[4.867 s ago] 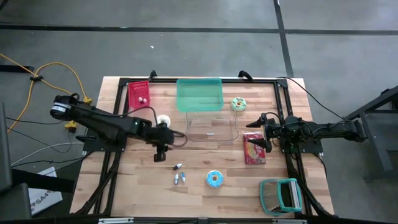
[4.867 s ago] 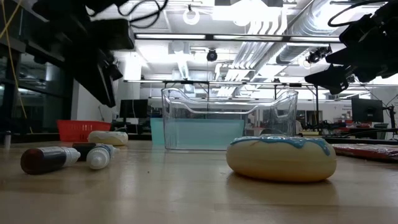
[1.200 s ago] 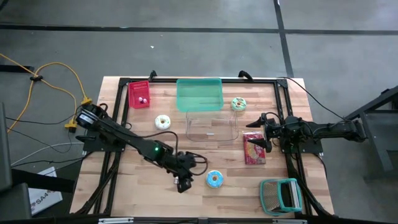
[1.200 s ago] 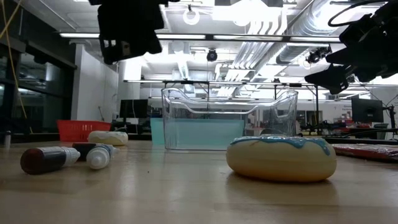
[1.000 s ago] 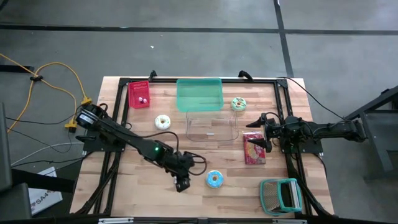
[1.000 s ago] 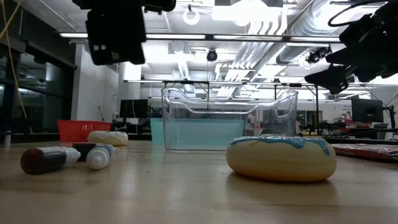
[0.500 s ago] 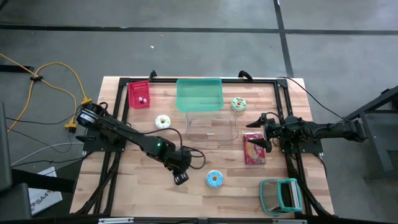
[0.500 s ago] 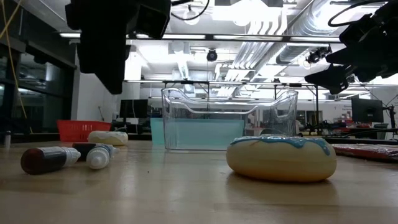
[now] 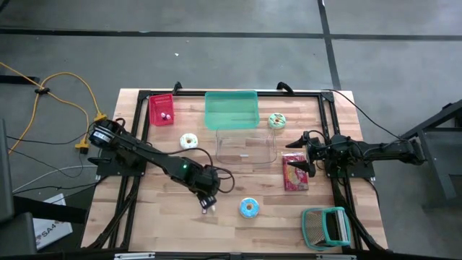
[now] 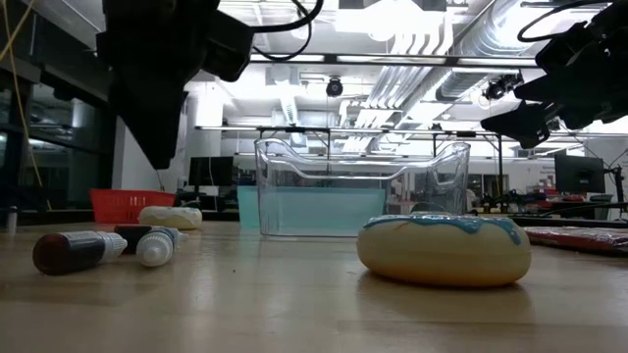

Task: Pick & Place Food Item
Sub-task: Put the top red food coloring bottle into the red bin

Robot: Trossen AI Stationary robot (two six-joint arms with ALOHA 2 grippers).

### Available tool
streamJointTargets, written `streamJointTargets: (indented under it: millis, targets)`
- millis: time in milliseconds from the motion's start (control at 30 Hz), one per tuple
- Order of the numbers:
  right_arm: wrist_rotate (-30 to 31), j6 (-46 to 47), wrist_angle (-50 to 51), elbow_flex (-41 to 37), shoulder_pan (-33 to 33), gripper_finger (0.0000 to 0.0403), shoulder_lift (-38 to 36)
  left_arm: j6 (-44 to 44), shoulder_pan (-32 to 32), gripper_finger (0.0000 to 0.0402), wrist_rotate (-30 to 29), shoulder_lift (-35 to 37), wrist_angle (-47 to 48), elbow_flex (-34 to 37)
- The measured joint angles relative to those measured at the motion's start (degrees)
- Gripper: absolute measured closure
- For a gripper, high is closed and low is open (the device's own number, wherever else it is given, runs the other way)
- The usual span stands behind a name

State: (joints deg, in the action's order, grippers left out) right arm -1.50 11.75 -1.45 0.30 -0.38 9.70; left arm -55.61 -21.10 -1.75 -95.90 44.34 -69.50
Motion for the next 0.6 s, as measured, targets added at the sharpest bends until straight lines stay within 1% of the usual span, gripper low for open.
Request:
streamJointTargets:
  millis: [200,600]
  targets:
    - [0.0,0.0,0.0,0.0,0.0,0.0053,0.0,0.5,0.0,0.0293,-1.4,-0.5,1.3,0.0]
    - [0.0,0.0,0.1,0.0,0.0,0.0053,0.0,0.7,-0.4,0.0293,-1.8,-2.5,1.3,0.0]
